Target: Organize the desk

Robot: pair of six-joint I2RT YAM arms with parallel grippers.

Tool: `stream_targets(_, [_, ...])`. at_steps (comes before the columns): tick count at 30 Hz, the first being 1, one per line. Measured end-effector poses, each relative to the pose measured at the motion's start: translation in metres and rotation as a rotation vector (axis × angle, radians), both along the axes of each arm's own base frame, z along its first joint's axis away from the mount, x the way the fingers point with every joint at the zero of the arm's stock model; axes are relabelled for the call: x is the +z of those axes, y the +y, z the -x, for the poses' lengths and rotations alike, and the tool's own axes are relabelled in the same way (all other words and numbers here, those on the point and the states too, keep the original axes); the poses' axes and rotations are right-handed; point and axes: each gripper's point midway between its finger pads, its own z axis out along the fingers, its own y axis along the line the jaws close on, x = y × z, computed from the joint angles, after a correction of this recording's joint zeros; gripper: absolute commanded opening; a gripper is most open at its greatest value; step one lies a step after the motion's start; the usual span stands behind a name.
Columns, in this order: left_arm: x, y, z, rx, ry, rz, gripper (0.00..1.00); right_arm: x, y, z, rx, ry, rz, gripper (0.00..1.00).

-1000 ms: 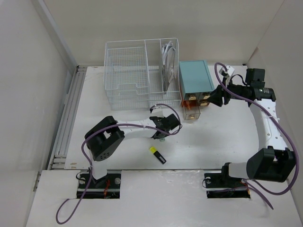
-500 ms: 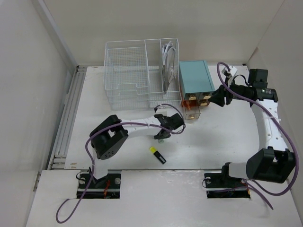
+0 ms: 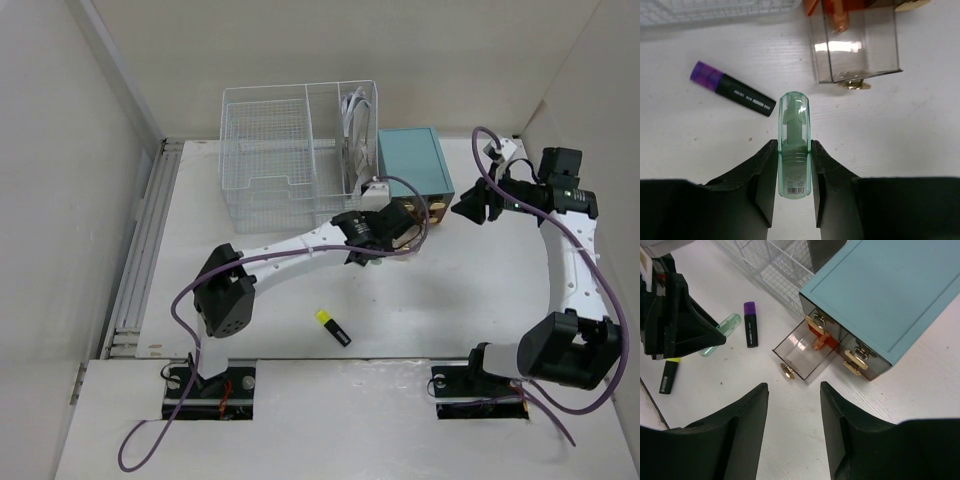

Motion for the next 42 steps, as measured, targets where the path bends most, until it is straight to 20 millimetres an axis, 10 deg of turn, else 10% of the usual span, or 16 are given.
stream_targets(16, [0.013,-0.063,-0.056,-0.147,-0.225,0.043,0.00,0.004,-0.009,0.000,-0.029,-0.013,0.000,0.52])
stream_targets(42, [-0.001,-0.084,-0.103,-0.177,-0.318,0.040,0.00,0.005,-0.016,0.000,-0.048,-0.015,-0.009,0.53])
